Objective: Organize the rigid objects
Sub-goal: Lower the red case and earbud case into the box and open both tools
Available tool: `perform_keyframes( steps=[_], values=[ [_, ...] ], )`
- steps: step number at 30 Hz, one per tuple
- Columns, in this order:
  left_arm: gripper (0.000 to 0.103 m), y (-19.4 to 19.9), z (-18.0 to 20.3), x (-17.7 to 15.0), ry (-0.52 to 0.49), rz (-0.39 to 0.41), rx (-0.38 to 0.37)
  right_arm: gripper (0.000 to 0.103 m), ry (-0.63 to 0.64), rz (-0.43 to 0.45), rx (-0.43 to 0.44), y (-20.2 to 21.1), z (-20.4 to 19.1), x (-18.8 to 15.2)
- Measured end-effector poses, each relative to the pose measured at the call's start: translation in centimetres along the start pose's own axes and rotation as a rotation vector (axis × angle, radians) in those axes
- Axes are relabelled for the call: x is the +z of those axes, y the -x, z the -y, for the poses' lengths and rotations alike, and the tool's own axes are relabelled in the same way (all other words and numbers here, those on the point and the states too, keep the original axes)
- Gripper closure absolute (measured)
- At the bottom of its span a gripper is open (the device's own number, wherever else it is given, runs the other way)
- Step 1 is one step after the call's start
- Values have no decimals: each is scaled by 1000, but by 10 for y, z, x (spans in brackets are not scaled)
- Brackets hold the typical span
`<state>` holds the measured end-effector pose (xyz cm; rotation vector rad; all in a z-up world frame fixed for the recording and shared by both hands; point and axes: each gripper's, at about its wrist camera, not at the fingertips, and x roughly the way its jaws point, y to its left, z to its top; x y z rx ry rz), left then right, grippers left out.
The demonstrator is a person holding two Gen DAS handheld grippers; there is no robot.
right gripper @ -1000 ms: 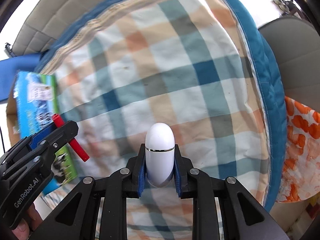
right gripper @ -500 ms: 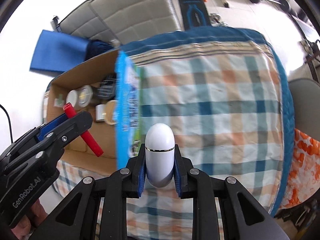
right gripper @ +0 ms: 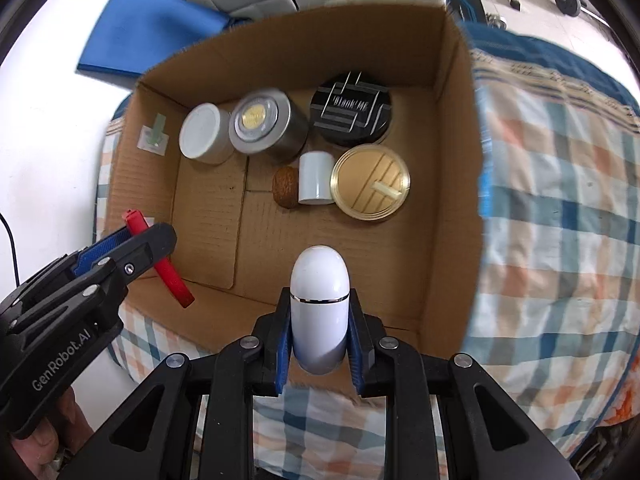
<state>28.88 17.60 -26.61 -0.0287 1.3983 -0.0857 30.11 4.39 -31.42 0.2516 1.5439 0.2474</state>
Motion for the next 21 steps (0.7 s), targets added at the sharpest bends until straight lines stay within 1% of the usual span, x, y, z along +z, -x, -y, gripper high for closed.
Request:
perform_keyframes(
  steps=[3,5,6,7,10,15,18,21],
  values=[
    [72,-26,-16,5,11,-49,-6,78,-9,-33,-26,-30,-8,11],
    [74,-43,-23,10,12,-80,6,78,-18,-45,-39,-45,-10,17],
    [86,-51,-27,12,11,-93,8,78,-22,-55,-44,-52,-10,20],
    [91,-57,-29,14,10,-106,5,78,-32,-70,-50,-60,-10,23],
    [91,-72,-34,24,12,-127,-22,78,-43,-84,-72,-77,-9,31],
    [91,-93,-28,35,-39,-165,-11,78,-53,-112,-103,-95,-9,37],
    [91,-108,-26,36,-52,-189,-3,78,-56,-103,-112,-96,-19,38],
    [90,-112,-28,36,-32,-192,-9,78,-65,-108,-133,-96,-21,39]
  ],
)
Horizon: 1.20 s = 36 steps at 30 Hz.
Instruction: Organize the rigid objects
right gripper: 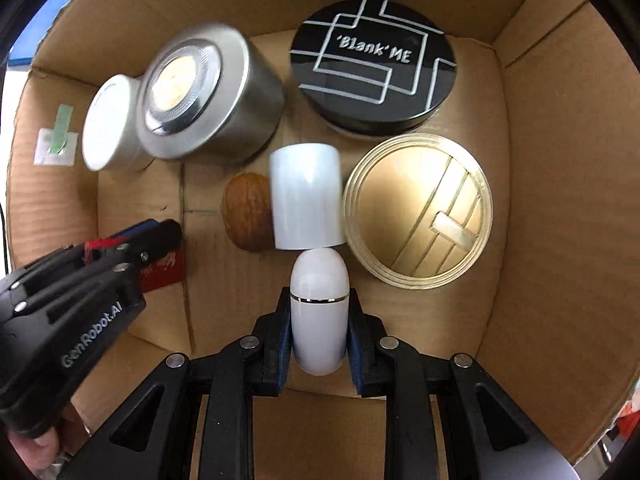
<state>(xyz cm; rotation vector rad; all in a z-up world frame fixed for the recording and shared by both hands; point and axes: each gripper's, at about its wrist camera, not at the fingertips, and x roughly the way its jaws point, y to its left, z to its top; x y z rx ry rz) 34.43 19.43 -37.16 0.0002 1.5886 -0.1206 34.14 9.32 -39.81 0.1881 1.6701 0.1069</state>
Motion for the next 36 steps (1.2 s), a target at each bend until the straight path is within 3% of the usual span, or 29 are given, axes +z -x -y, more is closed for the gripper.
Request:
perform_keyframes(
  steps=[2,4,6,12,14,17,21,24,36],
  values=[
    [87,5,-2,-1,10,16,0,77,-5,9,-3,4,-1,-5],
    [65,11,-7,-4,16,37,6,76,4,17,-14,7,-4,-10],
    [54,22,-9,-9,24,67,5,71,12,25,-25,9,-7,-14],
    [38,52,-16,-23,52,133,20,41,7,56,-22,22,-10,-29],
    [38,61,-19,-27,62,145,27,38,9,72,-33,29,-12,-35],
    [37,70,-21,-34,71,158,40,26,4,83,-34,36,-13,-44],
    [10,83,-20,-50,85,184,52,9,6,105,-52,51,-14,-55],
    [1,94,-12,-60,74,202,76,0,-1,125,-58,61,-12,-66],
    [0,153,2,-91,73,332,103,0,-19,234,-71,124,8,-99]
  ],
)
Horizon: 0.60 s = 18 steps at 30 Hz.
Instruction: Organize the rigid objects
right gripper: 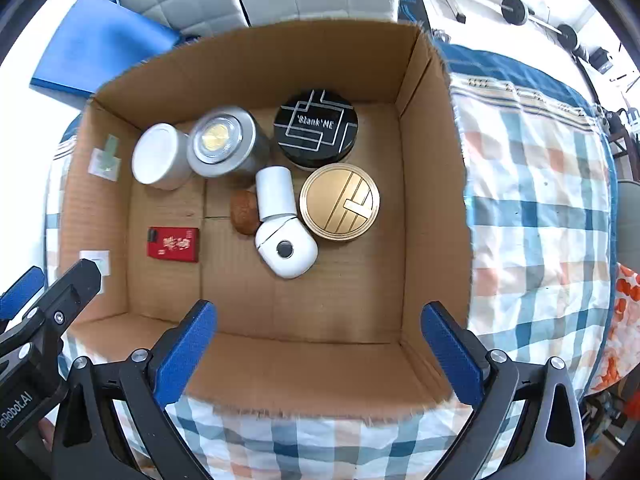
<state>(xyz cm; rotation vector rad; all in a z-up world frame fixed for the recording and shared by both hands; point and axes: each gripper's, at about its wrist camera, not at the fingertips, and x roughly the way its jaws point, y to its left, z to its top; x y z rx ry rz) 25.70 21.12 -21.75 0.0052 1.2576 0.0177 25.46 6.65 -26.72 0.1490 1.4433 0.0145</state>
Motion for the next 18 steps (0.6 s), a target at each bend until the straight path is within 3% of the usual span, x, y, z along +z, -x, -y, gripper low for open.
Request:
perform_keyframes(
  steps=[11,18],
  values=[
    [0,108,4,-37,-22,161,40,0,23,198,-6,118,22,-46],
    [0,174,13,-62,-29,233,3,0,25,301,0,196,34,-88]
  ],
)
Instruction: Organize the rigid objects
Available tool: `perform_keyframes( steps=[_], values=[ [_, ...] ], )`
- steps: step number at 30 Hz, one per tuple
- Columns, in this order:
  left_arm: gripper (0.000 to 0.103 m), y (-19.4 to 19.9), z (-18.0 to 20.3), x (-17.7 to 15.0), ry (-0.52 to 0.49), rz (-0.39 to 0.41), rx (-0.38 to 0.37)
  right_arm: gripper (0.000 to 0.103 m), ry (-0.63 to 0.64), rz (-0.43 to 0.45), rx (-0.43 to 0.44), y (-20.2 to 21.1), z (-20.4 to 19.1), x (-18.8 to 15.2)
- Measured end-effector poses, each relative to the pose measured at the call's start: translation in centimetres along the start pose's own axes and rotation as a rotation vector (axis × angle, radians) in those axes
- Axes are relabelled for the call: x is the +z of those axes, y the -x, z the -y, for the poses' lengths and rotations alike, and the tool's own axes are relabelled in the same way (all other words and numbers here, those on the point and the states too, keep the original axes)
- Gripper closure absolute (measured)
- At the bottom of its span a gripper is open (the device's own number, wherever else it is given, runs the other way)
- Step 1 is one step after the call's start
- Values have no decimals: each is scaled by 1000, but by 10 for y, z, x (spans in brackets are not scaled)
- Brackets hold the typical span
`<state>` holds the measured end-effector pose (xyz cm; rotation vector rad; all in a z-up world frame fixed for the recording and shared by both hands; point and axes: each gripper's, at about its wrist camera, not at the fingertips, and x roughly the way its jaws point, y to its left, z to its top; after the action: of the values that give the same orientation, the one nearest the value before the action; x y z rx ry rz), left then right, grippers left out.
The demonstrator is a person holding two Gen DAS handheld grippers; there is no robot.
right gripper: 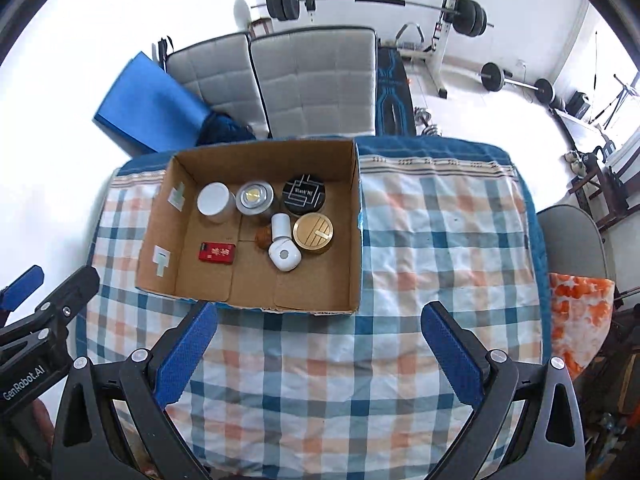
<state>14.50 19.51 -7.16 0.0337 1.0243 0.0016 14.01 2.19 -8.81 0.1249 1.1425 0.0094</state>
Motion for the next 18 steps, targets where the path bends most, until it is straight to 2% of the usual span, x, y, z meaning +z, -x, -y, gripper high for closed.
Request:
perform_keyframes(
  steps=[8,18],
  values=[
    [0,53,1,-8,-1,64,5,0,13,82,4,70,0,-24],
    [0,98,-6,-19,17,120,3,0,-12,171,-4,129,7,-36]
  ],
)
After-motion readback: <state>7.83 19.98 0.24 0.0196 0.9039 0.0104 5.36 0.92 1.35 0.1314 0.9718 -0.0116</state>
